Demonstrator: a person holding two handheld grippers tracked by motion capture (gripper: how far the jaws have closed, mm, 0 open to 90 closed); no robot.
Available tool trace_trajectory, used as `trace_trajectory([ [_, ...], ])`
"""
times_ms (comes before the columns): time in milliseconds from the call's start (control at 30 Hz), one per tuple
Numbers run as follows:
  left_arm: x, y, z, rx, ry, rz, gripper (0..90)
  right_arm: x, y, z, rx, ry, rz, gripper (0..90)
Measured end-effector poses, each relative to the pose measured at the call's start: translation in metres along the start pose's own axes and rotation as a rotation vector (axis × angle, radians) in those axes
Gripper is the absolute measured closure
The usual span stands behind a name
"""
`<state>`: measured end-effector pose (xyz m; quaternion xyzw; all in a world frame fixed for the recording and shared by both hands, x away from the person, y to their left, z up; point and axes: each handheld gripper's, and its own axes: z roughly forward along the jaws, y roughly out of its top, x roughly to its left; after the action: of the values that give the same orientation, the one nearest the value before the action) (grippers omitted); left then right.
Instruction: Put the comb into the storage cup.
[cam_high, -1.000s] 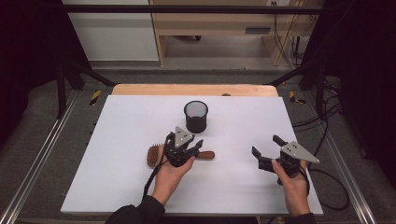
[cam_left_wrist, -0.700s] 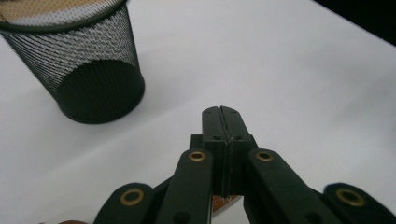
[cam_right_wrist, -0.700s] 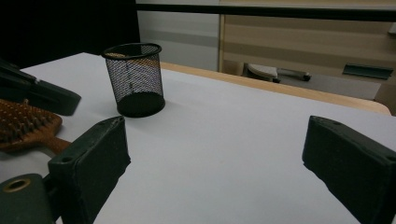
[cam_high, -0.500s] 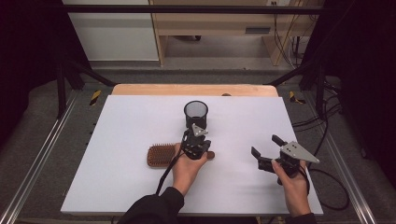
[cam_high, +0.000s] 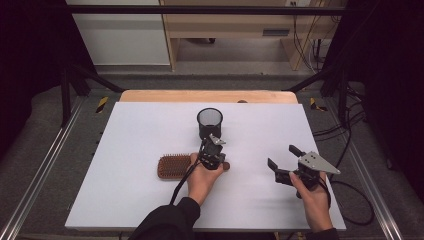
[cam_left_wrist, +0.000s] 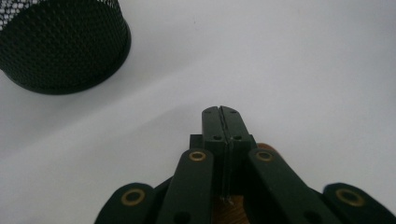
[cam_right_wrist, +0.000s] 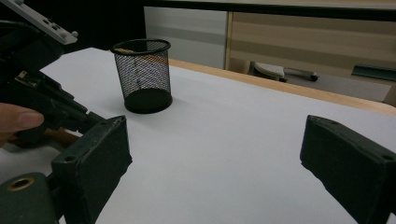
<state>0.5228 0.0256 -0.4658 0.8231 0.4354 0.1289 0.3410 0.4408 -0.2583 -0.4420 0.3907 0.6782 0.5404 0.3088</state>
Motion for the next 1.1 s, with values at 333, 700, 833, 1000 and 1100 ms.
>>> trace_trajectory([
  [333,-0.004,-0.021,-0.013,0.041,-0.036,0.054,90.0,0.001,0.000,0.000,0.001,0.009,-0.009,8.7],
  [700,0.003,-0.062,-0.052,0.056,-0.090,0.056,90.0,0.004,0.000,0.000,0.011,0.016,-0.018,8.6],
  [833,0.011,-0.073,-0.064,0.064,-0.091,0.056,90.0,0.004,-0.001,0.000,0.016,0.018,-0.024,8.6],
  [1000,0.022,-0.083,-0.075,0.073,-0.080,0.060,90.0,0.005,-0.001,0.000,0.018,0.019,-0.025,8.6],
  [1100,0.029,-0.089,-0.082,0.073,-0.072,0.048,90.0,0.005,-0.001,0.000,0.019,0.019,-0.025,8.6],
])
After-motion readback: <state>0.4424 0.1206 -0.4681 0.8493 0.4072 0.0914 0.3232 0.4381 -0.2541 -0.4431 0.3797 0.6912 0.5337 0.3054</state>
